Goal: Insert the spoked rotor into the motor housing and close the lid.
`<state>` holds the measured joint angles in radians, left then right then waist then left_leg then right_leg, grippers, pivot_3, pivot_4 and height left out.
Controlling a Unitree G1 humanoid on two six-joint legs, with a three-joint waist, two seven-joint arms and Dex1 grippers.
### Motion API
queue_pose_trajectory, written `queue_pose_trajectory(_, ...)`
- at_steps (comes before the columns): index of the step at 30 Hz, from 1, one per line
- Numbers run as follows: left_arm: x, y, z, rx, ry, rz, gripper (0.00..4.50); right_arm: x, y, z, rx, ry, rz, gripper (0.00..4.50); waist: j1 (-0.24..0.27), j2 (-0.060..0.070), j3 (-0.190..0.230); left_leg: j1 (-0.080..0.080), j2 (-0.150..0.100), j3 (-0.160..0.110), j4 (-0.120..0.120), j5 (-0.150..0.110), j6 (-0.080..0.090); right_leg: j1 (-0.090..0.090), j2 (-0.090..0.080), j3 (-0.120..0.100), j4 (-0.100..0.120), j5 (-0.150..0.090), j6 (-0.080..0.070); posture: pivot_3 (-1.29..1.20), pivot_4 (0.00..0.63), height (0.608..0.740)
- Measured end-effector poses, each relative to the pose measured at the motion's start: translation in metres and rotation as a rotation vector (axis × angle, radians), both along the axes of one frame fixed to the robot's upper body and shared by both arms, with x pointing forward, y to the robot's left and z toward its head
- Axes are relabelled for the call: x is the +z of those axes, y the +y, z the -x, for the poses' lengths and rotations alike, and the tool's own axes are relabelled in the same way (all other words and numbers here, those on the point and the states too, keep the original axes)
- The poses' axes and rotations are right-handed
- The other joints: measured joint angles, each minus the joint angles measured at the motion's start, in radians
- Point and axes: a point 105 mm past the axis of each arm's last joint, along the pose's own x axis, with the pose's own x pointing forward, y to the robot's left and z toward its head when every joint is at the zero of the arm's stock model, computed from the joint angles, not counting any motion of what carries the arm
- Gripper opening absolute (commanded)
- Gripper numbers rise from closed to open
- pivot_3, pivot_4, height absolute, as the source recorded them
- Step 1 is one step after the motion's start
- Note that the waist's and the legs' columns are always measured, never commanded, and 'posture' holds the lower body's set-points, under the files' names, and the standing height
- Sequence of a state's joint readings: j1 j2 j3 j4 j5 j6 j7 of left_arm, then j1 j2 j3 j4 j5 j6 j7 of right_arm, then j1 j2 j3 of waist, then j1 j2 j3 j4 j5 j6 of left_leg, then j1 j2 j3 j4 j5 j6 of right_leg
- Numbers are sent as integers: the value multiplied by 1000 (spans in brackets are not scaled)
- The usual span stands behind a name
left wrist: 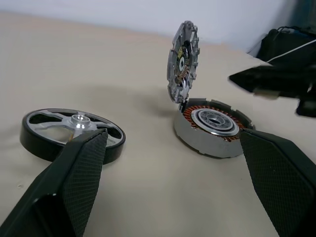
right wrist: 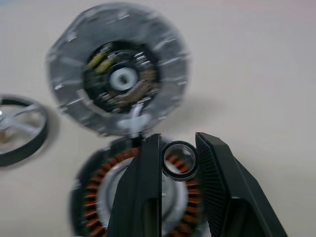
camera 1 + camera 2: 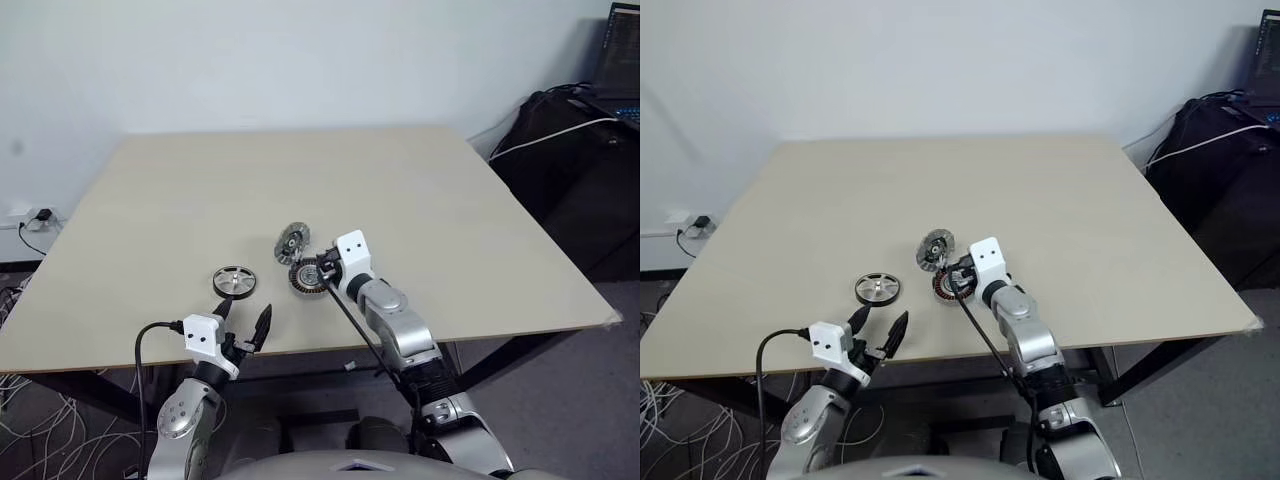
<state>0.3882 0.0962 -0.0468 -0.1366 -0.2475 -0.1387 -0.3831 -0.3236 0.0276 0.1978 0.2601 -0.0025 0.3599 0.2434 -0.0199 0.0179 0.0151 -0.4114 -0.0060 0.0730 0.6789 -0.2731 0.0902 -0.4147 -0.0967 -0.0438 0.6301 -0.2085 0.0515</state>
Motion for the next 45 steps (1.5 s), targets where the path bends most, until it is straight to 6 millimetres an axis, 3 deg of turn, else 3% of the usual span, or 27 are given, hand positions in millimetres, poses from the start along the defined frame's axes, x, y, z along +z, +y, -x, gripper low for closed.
queue_pose_trajectory(7, 20, -8, 2, 10, -17, 11, 4500, -23, 10, 6, 43, 74, 38, 689, -1, 0, 0, 0, 0, 0, -1, 0, 0, 0, 0, 0, 0, 0, 0, 0, 0, 740)
queue_pose_trajectory(13, 44, -25, 3, -2, -40, 25, 4500, -29, 10, 6, 49, 88, 53, 689, -2, 0, 1, 0, 0, 0, -1, 0, 0, 0, 1, 0, 0, 0, 0, 0, 0, 740)
queue_pose_trajectory(20, 39, -38, 7, -11, -8, 8, 4500, -29, 13, 3, 56, 88, 55, 689, -3, 0, 1, 0, 0, 0, -1, 0, 0, 0, 4, 0, 0, 0, 0, 0, 0, 740)
queue_pose_trajectory(28, 29, -34, 12, -1, -4, -2, 4500, -30, 17, 3, 64, 90, 49, 689, -4, 0, 1, 0, 0, 0, -1, 0, 0, -1, 1, 0, 0, 0, 0, 0, 0, 740)
queue_pose_trajectory(34, 28, -26, 14, 1, -12, -10, 4500, -29, 20, 4, 76, 91, 40, 2650, -4, 1, 1, 0, 0, 0, -1, 0, 0, -1, 1, 0, 0, 0, 0, 0, 0, 740)
queue_pose_trajectory(40, 24, -24, 19, 1, 8, 0, 4500, -19, 19, 11, 90, 72, -37, 2650, -3, 1, 2, -1, 0, 0, -2, 0, 0, -2, 0, 0, -1, 0, 0, 0, 0, 740)
queue_pose_trajectory(45, 29, -27, 14, -1, -17, 10, 4500, 17, 15, 12, 72, -8, -158, 1431, 0, 1, 3, -1, 0, 0, -3, 0, 0, -2, 0, 0, -1, 0, 0, 0, 0, 740)
